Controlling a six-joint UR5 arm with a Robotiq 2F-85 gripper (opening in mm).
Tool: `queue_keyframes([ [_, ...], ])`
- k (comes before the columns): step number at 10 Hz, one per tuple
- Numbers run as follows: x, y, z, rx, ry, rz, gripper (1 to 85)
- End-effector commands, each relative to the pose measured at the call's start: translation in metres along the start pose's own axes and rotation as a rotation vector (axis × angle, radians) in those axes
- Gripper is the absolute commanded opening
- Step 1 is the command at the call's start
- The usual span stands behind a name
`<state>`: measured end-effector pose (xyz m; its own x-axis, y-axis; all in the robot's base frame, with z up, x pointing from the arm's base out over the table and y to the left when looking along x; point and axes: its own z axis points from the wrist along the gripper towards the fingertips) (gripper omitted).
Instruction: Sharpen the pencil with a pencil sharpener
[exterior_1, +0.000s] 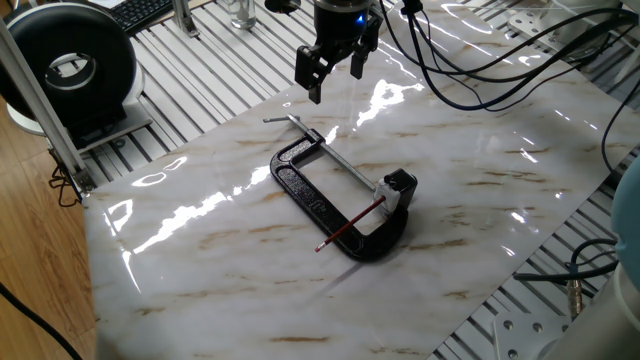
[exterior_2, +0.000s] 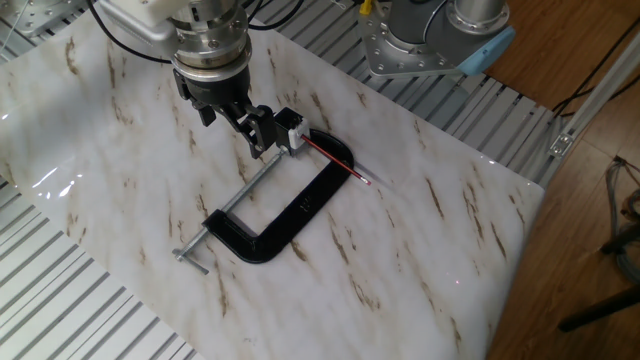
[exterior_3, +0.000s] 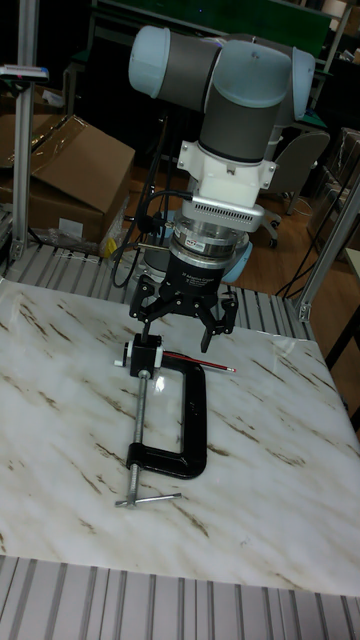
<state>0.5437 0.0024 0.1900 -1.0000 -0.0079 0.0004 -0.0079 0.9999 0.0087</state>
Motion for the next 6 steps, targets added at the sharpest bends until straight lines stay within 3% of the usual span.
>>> queue_keyframes([
  [1, -0.0158, 0.0037, -0.0005, -0.010, -0.061, 0.151, 1.0],
  [6, -0.0169, 0.0047, 0.0004, -0.004, -0.064, 0.155, 1.0],
])
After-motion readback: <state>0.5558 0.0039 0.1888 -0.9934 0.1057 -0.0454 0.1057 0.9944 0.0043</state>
